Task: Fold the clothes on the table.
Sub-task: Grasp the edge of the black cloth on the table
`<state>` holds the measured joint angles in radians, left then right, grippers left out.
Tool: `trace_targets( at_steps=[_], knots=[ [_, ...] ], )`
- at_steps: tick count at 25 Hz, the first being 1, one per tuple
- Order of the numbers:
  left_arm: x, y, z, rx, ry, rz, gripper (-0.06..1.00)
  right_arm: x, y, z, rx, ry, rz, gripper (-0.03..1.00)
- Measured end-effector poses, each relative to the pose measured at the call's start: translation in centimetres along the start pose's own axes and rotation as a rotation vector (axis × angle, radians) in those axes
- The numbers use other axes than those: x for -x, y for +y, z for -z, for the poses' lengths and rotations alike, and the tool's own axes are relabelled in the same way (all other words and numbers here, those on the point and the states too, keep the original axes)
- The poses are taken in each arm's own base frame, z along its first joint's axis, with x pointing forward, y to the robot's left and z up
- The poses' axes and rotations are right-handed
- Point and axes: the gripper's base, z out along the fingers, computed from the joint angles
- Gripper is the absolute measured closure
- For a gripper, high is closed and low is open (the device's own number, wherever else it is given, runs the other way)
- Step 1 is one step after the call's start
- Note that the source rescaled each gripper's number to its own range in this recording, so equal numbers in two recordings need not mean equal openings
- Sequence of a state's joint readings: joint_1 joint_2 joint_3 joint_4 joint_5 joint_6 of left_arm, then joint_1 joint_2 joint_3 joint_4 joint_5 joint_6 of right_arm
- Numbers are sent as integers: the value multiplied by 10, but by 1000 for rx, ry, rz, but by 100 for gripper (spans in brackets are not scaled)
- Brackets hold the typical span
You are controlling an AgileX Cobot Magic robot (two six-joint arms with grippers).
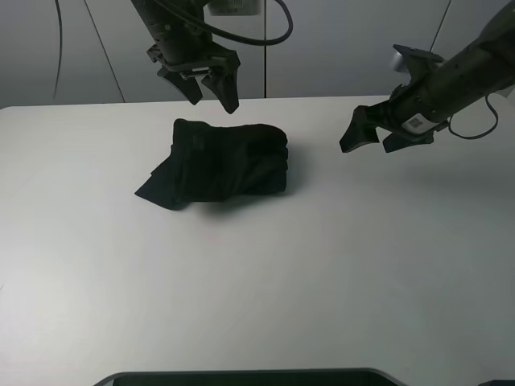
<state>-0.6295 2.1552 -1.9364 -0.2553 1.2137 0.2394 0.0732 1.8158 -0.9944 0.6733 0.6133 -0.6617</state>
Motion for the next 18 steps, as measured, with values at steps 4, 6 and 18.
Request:
trace_targets(
  at_steps=[4,6,18],
  knots=[
    [1,-24,-6,20,21,-55,-1,-10,-16,11,-26,-12,-67,6],
    [1,-33,-9,45,31,-89,-1,-8,-18,16,-36,-35,-74,6],
    [-6,-27,-82,158,208,-131,-1,-5,-19,22,-53,-69,-84,-2]
  ],
)
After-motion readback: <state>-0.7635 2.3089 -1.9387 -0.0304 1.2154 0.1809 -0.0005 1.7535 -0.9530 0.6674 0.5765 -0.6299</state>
